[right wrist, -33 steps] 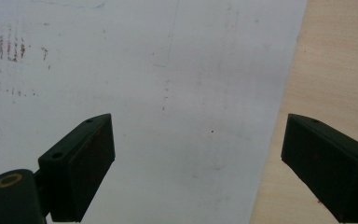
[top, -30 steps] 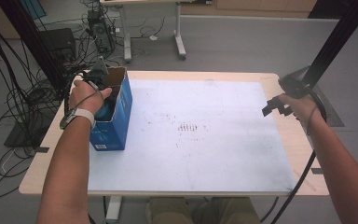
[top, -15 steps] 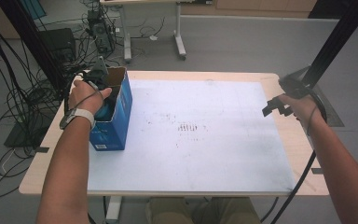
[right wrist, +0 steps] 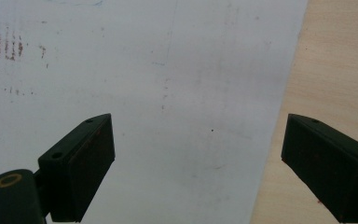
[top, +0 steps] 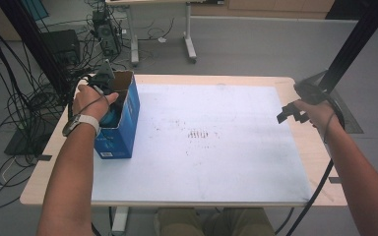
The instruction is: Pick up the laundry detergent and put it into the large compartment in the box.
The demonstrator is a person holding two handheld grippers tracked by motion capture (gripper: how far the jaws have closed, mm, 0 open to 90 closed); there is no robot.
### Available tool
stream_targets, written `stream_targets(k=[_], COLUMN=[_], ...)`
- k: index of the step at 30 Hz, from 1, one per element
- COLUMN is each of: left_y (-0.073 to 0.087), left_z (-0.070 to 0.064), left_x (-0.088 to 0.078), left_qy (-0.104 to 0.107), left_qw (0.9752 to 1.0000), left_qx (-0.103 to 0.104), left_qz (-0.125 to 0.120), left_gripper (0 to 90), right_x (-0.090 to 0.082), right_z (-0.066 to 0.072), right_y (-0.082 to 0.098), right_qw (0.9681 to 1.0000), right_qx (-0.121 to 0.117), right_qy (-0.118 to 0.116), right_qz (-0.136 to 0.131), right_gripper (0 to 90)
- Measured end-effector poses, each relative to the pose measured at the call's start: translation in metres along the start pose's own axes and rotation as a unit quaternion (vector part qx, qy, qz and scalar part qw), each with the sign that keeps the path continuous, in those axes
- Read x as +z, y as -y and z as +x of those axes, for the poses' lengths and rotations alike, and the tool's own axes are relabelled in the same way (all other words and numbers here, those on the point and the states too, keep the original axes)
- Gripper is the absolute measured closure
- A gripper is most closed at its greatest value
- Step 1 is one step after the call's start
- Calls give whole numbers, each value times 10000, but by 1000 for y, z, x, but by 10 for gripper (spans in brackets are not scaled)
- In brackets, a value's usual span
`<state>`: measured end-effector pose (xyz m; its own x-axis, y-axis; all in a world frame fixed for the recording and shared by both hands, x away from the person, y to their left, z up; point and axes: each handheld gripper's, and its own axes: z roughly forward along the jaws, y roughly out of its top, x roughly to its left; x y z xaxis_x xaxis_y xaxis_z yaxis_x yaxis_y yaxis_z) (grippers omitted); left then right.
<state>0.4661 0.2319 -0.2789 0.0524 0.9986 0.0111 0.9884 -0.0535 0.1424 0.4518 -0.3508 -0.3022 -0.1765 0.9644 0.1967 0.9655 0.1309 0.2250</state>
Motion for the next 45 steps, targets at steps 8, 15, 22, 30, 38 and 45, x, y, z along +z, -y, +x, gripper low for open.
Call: stream_targets(k=[8, 15, 22, 30, 38, 45], left_y=[1, 1, 3, 6, 8, 11], left_z=[1, 0, 0, 2, 2, 4], left_x=[-2, -4, -7, -12, -17, -24], left_qy=[94, 92, 88, 181, 252, 324], left_qw=[10000, 9999, 10000, 9998, 9996, 9992], left_qx=[-10, -17, -12, -43, -44, -71], left_qz=[13, 60, 27, -63, -135, -223], left_gripper=[320, 290, 284, 279, 276, 216], right_x=[0, -1, -2, 1, 0, 0], right_z=[0, 1, 0, 2, 1, 2], right_y=[0, 1, 2, 2, 3, 4], right_qw=[10000, 10000, 10000, 10000, 10000, 9999], right_qx=[-16, -14, -25, -41, -58, -81], right_qy=[-8, -20, -41, -66, -66, -68], right_qz=[-7, -20, -38, -17, -19, -20], right_gripper=[95, 95, 95, 95, 94, 95])
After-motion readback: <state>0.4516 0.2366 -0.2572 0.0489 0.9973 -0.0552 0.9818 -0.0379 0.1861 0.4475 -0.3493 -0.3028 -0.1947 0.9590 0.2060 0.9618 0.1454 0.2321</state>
